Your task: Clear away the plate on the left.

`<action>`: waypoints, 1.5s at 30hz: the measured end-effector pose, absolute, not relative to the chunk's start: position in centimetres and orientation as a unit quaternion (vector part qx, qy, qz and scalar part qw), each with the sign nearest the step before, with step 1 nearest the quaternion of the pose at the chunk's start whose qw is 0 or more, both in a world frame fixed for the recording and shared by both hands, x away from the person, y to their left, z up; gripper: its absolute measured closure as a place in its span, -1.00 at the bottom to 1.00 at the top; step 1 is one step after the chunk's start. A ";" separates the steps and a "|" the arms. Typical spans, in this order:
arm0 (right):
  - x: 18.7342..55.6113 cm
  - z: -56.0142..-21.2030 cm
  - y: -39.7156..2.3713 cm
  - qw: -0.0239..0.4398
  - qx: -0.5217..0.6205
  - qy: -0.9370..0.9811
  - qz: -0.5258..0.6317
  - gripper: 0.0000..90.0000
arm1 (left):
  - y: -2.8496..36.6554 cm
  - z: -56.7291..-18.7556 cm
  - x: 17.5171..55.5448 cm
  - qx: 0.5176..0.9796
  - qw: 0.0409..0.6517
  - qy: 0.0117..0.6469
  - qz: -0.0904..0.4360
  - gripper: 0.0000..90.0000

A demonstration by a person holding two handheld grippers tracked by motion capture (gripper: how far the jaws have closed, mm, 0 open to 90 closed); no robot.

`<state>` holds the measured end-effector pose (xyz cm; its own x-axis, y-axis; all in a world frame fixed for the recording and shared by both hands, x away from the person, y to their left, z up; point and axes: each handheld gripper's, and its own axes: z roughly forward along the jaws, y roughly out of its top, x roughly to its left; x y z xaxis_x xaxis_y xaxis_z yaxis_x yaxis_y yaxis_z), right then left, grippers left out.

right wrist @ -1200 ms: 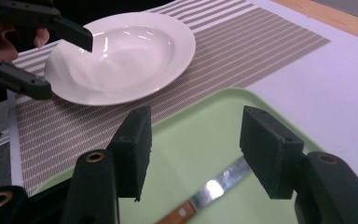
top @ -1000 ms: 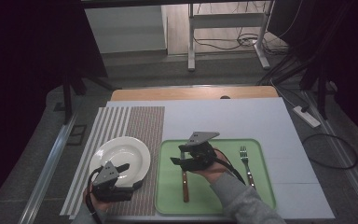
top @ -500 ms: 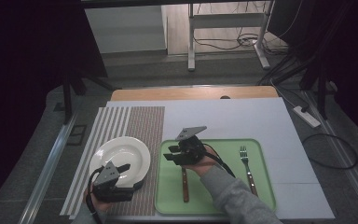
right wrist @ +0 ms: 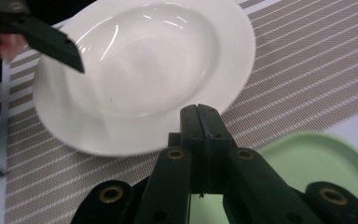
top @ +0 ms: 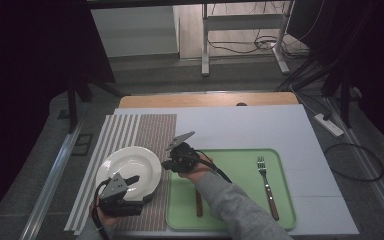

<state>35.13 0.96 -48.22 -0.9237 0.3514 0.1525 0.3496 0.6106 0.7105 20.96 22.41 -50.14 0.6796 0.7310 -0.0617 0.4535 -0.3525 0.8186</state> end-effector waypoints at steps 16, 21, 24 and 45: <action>35.4 -50.0 4.3 0.007 0.194 0.914 0.356 1.00 | 22.6 -50.1 20.9 0.806 0.436 0.367 0.160 -0.54; 35.3 -50.1 4.3 0.007 0.199 0.913 0.356 1.00 | 22.8 -50.0 20.8 0.804 0.437 0.369 0.164 -0.54; 35.3 -50.2 4.2 0.010 0.198 0.913 0.356 1.00 | 22.8 -49.9 20.8 0.804 0.436 0.369 0.165 -0.54; 35.6 -51.6 3.2 -0.001 0.208 0.910 0.358 1.00 | 25.3 -46.5 20.9 0.776 0.434 0.421 0.177 -0.51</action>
